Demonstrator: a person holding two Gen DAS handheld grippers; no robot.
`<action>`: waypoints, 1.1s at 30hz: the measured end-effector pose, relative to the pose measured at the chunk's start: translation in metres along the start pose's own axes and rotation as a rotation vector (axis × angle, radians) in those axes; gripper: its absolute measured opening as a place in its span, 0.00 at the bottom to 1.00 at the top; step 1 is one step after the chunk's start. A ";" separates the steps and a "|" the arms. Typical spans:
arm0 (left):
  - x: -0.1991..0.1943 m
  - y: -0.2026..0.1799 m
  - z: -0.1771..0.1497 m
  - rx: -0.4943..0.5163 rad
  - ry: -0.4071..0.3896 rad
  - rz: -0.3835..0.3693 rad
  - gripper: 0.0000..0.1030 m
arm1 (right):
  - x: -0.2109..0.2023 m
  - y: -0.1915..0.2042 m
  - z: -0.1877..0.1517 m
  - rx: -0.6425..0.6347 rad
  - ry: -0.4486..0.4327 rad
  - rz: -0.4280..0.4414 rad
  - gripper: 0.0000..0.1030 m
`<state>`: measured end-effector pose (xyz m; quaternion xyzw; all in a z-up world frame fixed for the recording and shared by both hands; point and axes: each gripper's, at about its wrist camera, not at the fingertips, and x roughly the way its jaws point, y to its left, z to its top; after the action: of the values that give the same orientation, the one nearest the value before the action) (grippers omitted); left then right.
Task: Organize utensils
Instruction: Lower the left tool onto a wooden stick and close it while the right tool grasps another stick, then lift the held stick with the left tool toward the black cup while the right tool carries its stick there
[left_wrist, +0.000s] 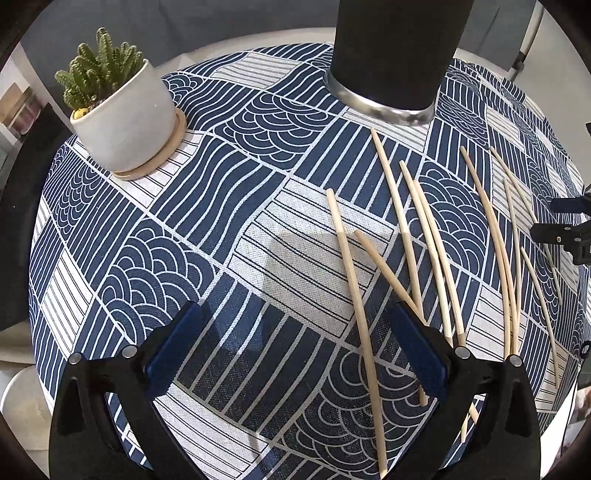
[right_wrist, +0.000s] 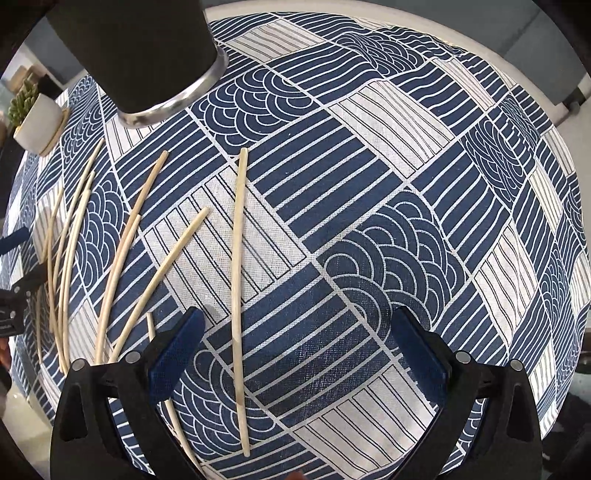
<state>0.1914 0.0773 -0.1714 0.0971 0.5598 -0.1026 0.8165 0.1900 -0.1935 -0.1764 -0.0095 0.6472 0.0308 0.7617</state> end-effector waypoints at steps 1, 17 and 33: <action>-0.001 -0.001 -0.001 -0.006 -0.012 0.000 0.96 | 0.000 0.000 0.001 0.003 0.000 -0.001 0.94; -0.010 -0.011 -0.010 -0.141 0.055 0.028 0.80 | -0.017 -0.003 0.017 -0.119 -0.009 0.020 0.24; -0.016 0.001 -0.005 -0.071 0.118 -0.051 0.09 | -0.018 -0.033 0.044 -0.076 0.042 0.071 0.04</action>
<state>0.1816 0.0807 -0.1586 0.0595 0.6127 -0.0974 0.7820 0.2328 -0.2243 -0.1527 -0.0163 0.6612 0.0822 0.7455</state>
